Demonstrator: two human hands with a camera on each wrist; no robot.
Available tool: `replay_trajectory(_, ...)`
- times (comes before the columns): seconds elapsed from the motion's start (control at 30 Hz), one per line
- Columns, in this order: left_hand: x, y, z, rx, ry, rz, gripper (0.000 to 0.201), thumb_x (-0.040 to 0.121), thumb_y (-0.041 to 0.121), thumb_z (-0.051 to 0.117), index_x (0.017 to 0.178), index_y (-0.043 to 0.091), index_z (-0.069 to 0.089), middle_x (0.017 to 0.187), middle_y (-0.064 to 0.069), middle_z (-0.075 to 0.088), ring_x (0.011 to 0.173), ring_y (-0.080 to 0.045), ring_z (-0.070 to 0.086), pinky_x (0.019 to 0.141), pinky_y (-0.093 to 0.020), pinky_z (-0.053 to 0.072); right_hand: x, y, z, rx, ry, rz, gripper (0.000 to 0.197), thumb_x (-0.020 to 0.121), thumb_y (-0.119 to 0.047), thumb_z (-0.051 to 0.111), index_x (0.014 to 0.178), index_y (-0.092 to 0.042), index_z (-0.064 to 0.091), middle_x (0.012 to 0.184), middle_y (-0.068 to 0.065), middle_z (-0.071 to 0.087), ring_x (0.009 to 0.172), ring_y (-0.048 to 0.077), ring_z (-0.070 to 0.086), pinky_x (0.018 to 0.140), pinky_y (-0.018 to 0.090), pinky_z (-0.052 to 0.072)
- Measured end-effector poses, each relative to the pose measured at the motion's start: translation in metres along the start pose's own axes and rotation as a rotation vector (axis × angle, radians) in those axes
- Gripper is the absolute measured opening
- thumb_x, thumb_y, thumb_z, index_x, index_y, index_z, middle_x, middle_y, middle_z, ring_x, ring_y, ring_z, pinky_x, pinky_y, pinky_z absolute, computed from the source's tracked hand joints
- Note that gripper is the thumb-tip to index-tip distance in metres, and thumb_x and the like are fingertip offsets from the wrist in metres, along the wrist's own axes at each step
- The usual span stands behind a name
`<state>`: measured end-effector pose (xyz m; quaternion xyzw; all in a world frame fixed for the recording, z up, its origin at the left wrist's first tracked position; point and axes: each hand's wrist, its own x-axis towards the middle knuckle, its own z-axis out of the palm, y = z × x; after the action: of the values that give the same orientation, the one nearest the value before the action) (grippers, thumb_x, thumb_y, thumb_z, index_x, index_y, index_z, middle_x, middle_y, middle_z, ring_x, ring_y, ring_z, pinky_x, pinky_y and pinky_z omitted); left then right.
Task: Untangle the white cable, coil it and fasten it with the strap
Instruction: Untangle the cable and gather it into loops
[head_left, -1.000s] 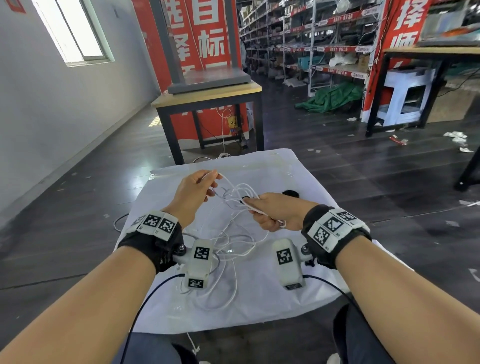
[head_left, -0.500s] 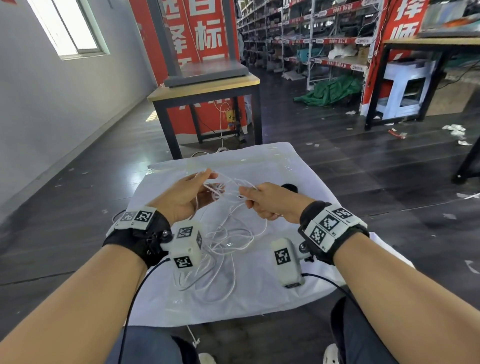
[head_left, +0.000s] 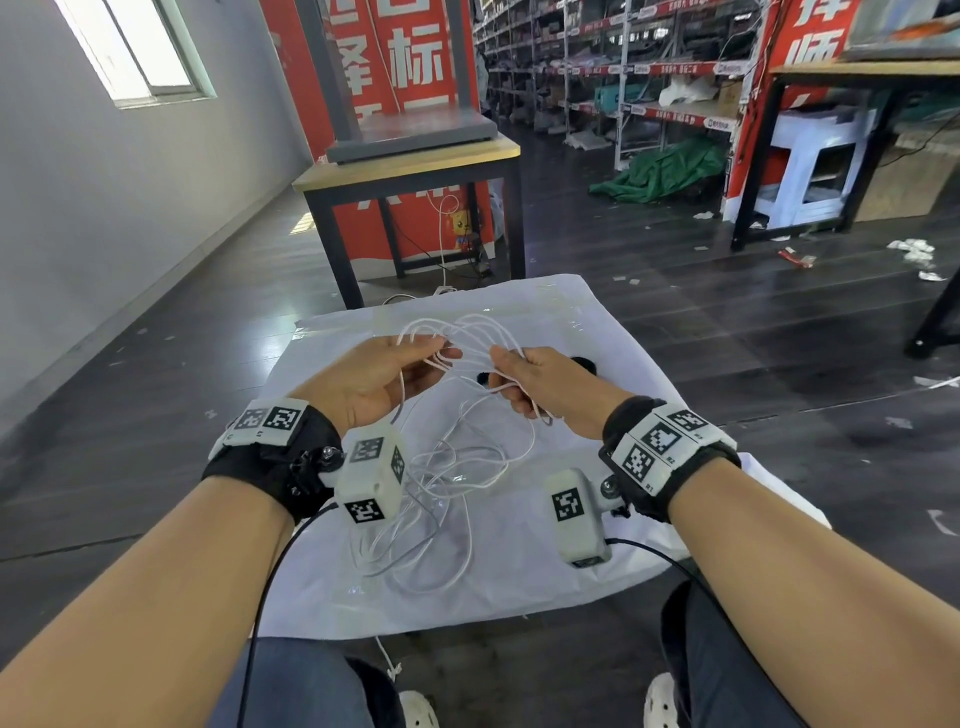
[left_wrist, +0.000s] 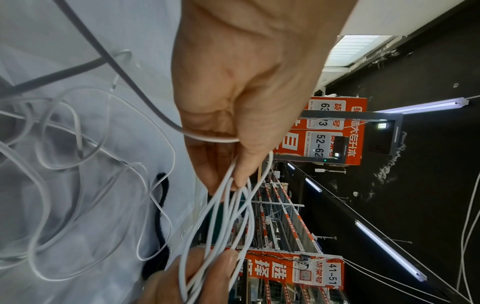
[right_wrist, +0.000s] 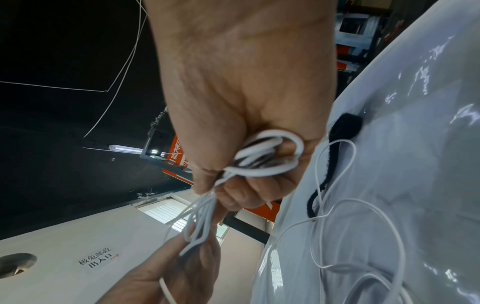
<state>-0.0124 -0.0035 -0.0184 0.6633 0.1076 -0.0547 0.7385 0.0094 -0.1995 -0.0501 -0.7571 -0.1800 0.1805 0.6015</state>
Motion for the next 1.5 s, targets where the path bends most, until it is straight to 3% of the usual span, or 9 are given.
replay_trajectory(0.23, -0.002, 0.003, 0.009, 0.003, 0.037, 0.019, 0.009, 0.093, 0.011, 0.058, 0.087, 0.007, 0.065, 0.07, -0.005, 0.071, 0.062, -0.011, 0.069, 0.062, -0.021, 0.058, -0.003, -0.002, 0.004, -0.061, -0.058, 0.027, 0.035, 0.097, -0.039, 0.048, 0.081, -0.01, 0.058, 0.059, -0.002, 0.042, 0.041, 0.005, 0.036, 0.04, 0.013, 0.03)
replay_trajectory(0.4, -0.005, 0.006, 0.014, -0.001, -0.006, 0.075, 0.013, 0.094, 0.011, 0.056, 0.09, 0.005, 0.067, 0.087, -0.011, 0.072, 0.072, -0.015, 0.068, 0.072, -0.024, 0.058, -0.004, -0.002, 0.006, -0.072, -0.141, 0.056, 0.04, 0.099, -0.042, 0.043, 0.082, -0.011, 0.062, 0.06, -0.002, 0.04, 0.045, 0.007, 0.034, 0.046, 0.017, 0.029)
replay_trajectory(0.6, -0.006, 0.007, 0.019, 0.046, 0.043, 0.081, 0.008, 0.093, 0.011, 0.059, 0.086, 0.013, 0.063, 0.066, 0.0, 0.064, 0.058, -0.007, 0.06, 0.062, -0.02, 0.05, -0.003, -0.001, 0.007, -0.051, -0.141, 0.073, 0.049, 0.098, -0.049, 0.038, 0.096, -0.009, 0.066, 0.06, -0.005, 0.044, 0.046, 0.008, 0.036, 0.05, 0.021, 0.027)
replay_trajectory(0.77, -0.006, 0.006, 0.019, 0.117, 0.089, 0.028, 0.013, 0.093, 0.012, 0.059, 0.083, 0.008, 0.066, 0.058, 0.003, 0.067, 0.049, -0.003, 0.057, 0.048, -0.014, 0.048, -0.002, -0.002, 0.007, -0.007, -0.068, 0.052, 0.036, 0.101, -0.042, 0.035, 0.101, -0.011, 0.053, 0.066, 0.0, 0.047, 0.048, 0.008, 0.035, 0.046, 0.018, 0.028)
replay_trajectory(0.93, -0.007, 0.011, 0.018, -0.081, 0.05, 0.015, 0.011, 0.095, 0.013, 0.056, 0.089, 0.011, 0.064, 0.058, 0.001, 0.064, 0.056, -0.009, 0.066, 0.065, -0.024, 0.057, 0.003, 0.001, 0.004, -0.019, -0.003, 0.064, 0.037, 0.104, -0.035, 0.032, 0.095, -0.009, 0.057, 0.068, 0.002, 0.052, 0.052, 0.01, 0.041, 0.047, 0.017, 0.035)
replay_trajectory(1.03, -0.007, 0.016, 0.016, -0.186, -0.009, 0.017, 0.014, 0.095, 0.016, 0.057, 0.083, 0.01, 0.061, 0.054, 0.0, 0.056, 0.048, -0.008, 0.057, 0.068, -0.029, 0.06, 0.002, 0.005, 0.003, 0.009, -0.047, 0.043, 0.037, 0.104, -0.034, 0.034, 0.095, -0.007, 0.059, 0.069, 0.002, 0.052, 0.054, 0.01, 0.045, 0.052, 0.018, 0.039)
replay_trajectory(1.2, -0.006, 0.023, 0.016, -0.281, 0.026, 0.009, 0.011, 0.093, 0.02, 0.058, 0.086, 0.011, 0.059, 0.05, 0.005, 0.048, 0.034, -0.002, 0.035, 0.044, -0.013, 0.045, 0.001, 0.004, 0.006, 0.033, -0.115, -0.011, 0.035, 0.103, -0.03, 0.039, 0.105, -0.005, 0.063, 0.073, -0.002, 0.057, 0.054, 0.007, 0.046, 0.051, 0.018, 0.035)
replay_trajectory(1.37, -0.001, 0.02, 0.017, -0.277, 0.089, 0.014, 0.02, 0.102, 0.017, 0.041, 0.088, 0.01, 0.055, 0.042, 0.007, 0.036, 0.029, -0.003, 0.024, 0.033, -0.012, 0.021, -0.003, -0.006, 0.009, 0.003, -0.246, -0.026, 0.035, 0.104, -0.03, 0.035, 0.108, -0.009, 0.063, 0.063, -0.005, 0.04, 0.047, 0.005, 0.031, 0.043, 0.015, 0.024)
replay_trajectory(1.5, 0.0, 0.02, 0.017, -0.234, 0.13, 0.045, 0.018, 0.101, 0.016, 0.043, 0.088, 0.011, 0.054, 0.038, 0.008, 0.031, 0.027, -0.004, 0.021, 0.031, -0.013, 0.015, -0.004, -0.014, 0.018, -0.063, -0.298, -0.017, 0.041, 0.102, -0.04, 0.034, 0.106, -0.006, 0.056, 0.063, -0.003, 0.03, 0.045, 0.005, 0.027, 0.042, 0.016, 0.022)
